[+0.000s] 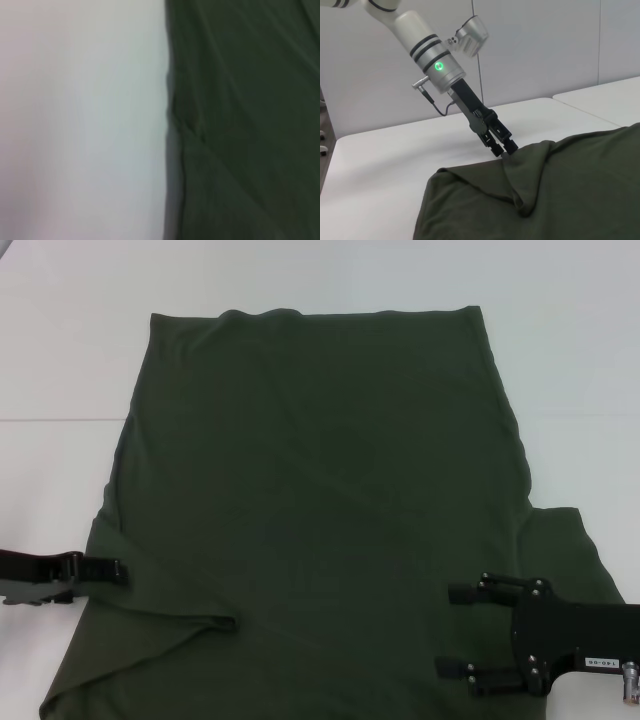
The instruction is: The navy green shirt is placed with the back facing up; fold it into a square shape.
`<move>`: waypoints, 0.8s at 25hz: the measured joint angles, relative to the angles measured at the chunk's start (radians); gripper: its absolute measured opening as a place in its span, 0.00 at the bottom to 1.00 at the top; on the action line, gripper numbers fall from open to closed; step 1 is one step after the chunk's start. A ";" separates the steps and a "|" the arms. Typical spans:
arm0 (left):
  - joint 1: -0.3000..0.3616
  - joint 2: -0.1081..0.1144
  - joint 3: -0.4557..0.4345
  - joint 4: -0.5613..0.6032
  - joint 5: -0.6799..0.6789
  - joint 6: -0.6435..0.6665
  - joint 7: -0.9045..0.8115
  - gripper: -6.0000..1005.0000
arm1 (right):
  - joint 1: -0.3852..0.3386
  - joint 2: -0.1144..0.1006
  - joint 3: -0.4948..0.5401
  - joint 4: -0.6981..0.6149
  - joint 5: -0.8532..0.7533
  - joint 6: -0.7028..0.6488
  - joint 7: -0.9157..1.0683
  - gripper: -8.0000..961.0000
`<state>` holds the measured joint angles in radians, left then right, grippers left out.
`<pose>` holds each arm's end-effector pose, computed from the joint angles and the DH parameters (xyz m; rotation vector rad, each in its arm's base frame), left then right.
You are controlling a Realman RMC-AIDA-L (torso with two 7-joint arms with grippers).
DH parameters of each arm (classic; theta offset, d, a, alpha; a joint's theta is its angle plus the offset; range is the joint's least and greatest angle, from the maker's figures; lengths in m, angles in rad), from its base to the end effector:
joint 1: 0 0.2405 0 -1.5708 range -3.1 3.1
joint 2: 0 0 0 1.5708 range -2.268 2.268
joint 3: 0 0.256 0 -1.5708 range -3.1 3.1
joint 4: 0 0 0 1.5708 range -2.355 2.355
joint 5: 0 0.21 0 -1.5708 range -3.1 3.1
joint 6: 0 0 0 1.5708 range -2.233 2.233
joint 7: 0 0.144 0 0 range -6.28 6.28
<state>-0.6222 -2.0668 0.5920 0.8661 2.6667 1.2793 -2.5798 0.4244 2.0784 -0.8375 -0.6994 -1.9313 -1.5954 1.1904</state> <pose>-0.3215 0.3720 0.0475 -1.9013 -1.7751 -0.1104 0.2734 0.2991 -0.0091 -2.8156 0.3678 0.6501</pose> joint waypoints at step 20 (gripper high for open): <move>-0.042 0.008 -0.001 -0.041 -0.095 -0.020 0.049 0.90 | -0.003 0.000 0.000 0.000 0.000 -0.004 0.000 0.96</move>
<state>-0.6640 -2.0586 0.5910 0.8254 2.5713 1.2591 -2.5309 0.4218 2.0783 -0.8375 -0.6995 -1.9313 -1.5994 1.1904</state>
